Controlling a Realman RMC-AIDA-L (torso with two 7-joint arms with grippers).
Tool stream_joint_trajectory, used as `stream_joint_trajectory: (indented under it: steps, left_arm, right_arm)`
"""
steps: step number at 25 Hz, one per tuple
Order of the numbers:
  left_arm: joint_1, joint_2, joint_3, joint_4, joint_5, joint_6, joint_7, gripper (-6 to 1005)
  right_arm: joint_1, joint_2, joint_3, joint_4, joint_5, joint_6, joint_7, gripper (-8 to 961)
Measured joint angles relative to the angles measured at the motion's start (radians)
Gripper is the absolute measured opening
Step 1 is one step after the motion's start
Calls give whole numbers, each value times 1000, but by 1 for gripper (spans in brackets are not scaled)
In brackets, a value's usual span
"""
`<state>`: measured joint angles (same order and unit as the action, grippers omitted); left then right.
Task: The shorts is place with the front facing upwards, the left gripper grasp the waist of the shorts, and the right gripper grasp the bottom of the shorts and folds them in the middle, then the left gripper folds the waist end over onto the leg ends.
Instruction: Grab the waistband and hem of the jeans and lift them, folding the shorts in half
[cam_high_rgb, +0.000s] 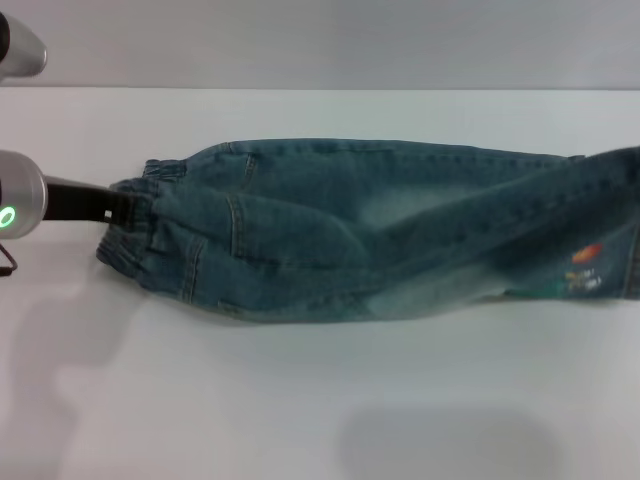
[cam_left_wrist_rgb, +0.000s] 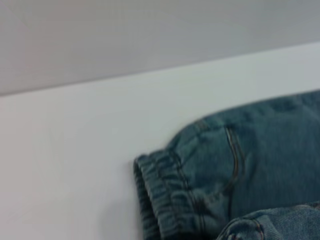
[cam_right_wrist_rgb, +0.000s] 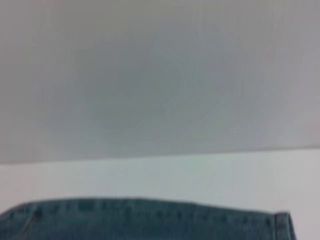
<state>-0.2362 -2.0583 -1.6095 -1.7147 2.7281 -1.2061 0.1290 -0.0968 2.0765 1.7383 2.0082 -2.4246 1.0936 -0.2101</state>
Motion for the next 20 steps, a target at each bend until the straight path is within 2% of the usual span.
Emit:
stream_joint_trajectory:
  steps: [20]
  left_arm:
    - [15, 1, -33, 27, -90, 216, 54, 62]
  right_arm:
    - [-28, 2, -62, -60, -5, -289, -69, -2]
